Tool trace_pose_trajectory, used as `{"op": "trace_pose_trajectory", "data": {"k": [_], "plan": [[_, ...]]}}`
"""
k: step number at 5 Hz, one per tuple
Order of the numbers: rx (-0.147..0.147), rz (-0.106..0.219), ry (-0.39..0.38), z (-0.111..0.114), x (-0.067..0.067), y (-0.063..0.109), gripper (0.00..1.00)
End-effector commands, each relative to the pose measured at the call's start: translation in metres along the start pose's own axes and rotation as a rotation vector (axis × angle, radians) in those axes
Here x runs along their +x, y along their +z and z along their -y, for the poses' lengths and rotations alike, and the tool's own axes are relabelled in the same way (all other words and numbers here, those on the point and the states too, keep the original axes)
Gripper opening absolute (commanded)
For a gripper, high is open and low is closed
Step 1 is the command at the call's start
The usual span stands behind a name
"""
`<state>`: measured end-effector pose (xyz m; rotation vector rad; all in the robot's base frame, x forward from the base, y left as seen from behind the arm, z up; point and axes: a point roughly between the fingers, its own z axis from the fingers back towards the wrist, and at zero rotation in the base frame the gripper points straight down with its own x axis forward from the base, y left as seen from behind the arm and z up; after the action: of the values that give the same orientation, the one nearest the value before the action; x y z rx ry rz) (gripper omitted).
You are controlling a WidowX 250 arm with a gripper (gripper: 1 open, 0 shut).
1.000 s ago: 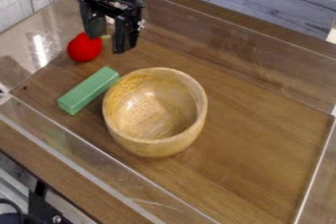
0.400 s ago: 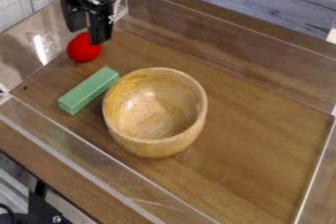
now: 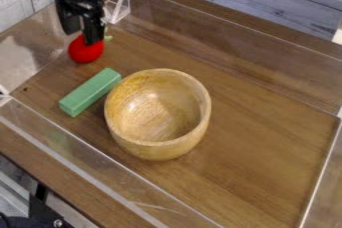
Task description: Move the red object to the right side of the table
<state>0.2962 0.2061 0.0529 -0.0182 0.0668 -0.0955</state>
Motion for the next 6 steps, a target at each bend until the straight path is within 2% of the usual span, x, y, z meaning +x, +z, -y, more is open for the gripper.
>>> {"op": "trace_pose_trajectory", "data": {"k": [1,3,4,5,6], "plan": [[0.026,0.060,-0.035,-0.013,0.017,0.009,1.00],[-0.030,0.063,0.127,-0.013,0.015,-0.002,1.00],[-0.046,0.057,0.200,-0.012,0.014,-0.006,1.00],[-0.050,0.047,0.157,-0.012,0.021,-0.016,1.00],[-0.051,0.038,0.113,-0.009,0.026,-0.018,1.00]]}}
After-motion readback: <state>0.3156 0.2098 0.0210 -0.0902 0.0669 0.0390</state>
